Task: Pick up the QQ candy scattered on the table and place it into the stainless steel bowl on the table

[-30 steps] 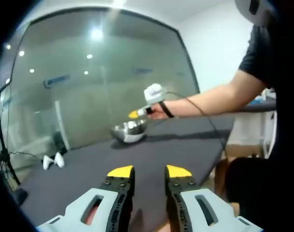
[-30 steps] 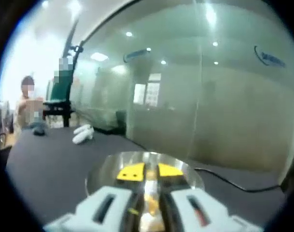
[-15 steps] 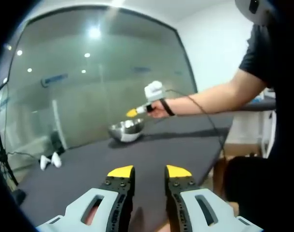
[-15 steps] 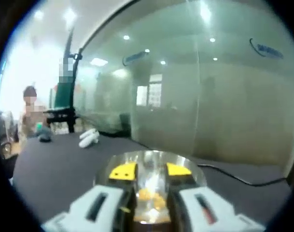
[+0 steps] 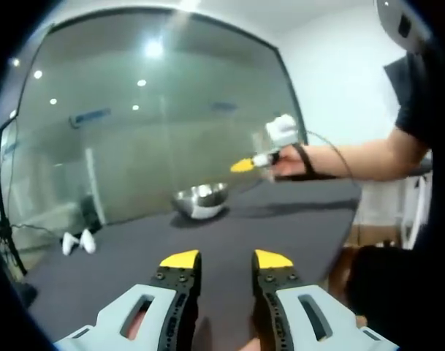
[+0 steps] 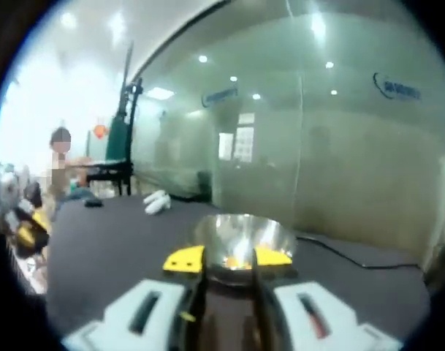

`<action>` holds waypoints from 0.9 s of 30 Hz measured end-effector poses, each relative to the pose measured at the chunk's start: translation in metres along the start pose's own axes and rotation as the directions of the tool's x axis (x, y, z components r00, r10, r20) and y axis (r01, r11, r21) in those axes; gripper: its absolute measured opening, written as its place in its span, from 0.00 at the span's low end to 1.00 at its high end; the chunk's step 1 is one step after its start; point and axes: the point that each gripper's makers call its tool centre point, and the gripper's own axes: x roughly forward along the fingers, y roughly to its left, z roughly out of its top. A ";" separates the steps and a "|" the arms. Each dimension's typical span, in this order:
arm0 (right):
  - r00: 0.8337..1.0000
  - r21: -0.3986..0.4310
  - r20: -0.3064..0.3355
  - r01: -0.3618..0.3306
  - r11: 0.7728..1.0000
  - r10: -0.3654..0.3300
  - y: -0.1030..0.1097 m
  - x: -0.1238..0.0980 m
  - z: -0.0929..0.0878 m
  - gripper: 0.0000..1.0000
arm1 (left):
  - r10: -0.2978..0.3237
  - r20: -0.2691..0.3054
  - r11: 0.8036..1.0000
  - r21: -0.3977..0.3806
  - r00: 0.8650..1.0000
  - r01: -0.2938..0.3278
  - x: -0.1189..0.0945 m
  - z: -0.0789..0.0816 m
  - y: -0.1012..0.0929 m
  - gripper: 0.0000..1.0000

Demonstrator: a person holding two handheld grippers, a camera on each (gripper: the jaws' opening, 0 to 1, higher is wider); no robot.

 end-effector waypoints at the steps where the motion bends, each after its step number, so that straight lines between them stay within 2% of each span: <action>1: 1.000 0.004 0.010 -0.007 1.000 0.007 0.004 -0.012 0.000 0.25 | -0.001 0.002 1.000 -0.008 1.000 0.001 0.003 0.000 0.000 0.29; 3: 0.999 -0.010 0.030 -0.018 1.000 0.018 0.010 -0.035 -0.002 0.26 | -0.004 0.000 1.000 -0.013 1.000 0.004 0.007 -0.001 0.000 0.29; 5: 0.999 -0.009 0.034 0.038 0.999 -0.037 0.007 -0.058 -0.009 0.31 | -0.008 0.001 1.000 -0.011 1.000 0.008 0.010 0.001 -0.001 0.30; 7: 0.999 0.006 0.029 0.026 1.000 -0.027 0.009 -0.075 -0.019 0.31 | -0.016 0.008 1.000 -0.011 1.000 0.017 0.012 0.004 -0.002 0.30; 9: 0.998 0.064 0.010 0.060 0.996 -0.061 0.000 -0.099 -0.037 0.33 | -0.024 0.016 1.000 -0.005 1.000 0.024 0.014 0.006 -0.003 0.30; 11: 0.996 0.087 -0.006 0.086 0.992 -0.086 -0.005 -0.118 -0.049 0.32 | -0.027 0.023 1.000 0.002 0.999 0.027 0.014 0.008 -0.003 0.30; 12: 0.991 0.076 -0.002 0.131 0.988 -0.131 -0.012 -0.129 -0.052 0.31 | -0.027 0.026 1.000 0.002 0.999 0.027 0.015 0.009 -0.003 0.30; 13: 0.988 0.052 0.002 0.156 0.986 -0.156 -0.014 -0.138 -0.053 0.30 | -0.021 0.040 1.000 0.000 0.999 0.021 0.015 0.011 -0.003 0.30; 15: 0.986 0.058 0.002 0.167 0.984 -0.168 -0.012 -0.152 -0.057 0.30 | -0.030 0.112 0.999 -0.036 0.993 0.034 0.014 0.022 -0.007 0.30; 18: 0.985 0.092 0.020 0.172 0.981 -0.174 -0.014 -0.163 -0.060 0.31 | -0.016 0.120 0.999 -0.028 0.993 0.019 0.015 0.023 -0.007 0.30; 21: 0.985 0.035 -0.017 0.175 0.984 -0.174 -0.014 -0.172 -0.069 0.32 | 0.009 0.102 1.000 -0.030 0.995 -0.006 0.020 0.020 -0.003 0.30; 23: 0.985 0.054 -0.011 0.173 0.984 -0.172 -0.014 -0.177 -0.072 0.32 | 0.027 0.097 0.999 -0.034 0.995 -0.024 0.019 0.017 0.000 0.30; 24: 0.985 0.091 0.000 0.170 0.981 -0.171 -0.013 -0.178 -0.074 0.32 | 0.035 0.098 0.999 -0.045 0.995 -0.031 0.019 0.016 0.001 0.30; 27: 0.987 0.095 -0.010 0.159 0.983 -0.158 -0.009 -0.176 -0.081 0.31 | 0.048 0.091 0.997 -0.059 0.995 -0.043 0.021 0.014 0.003 0.30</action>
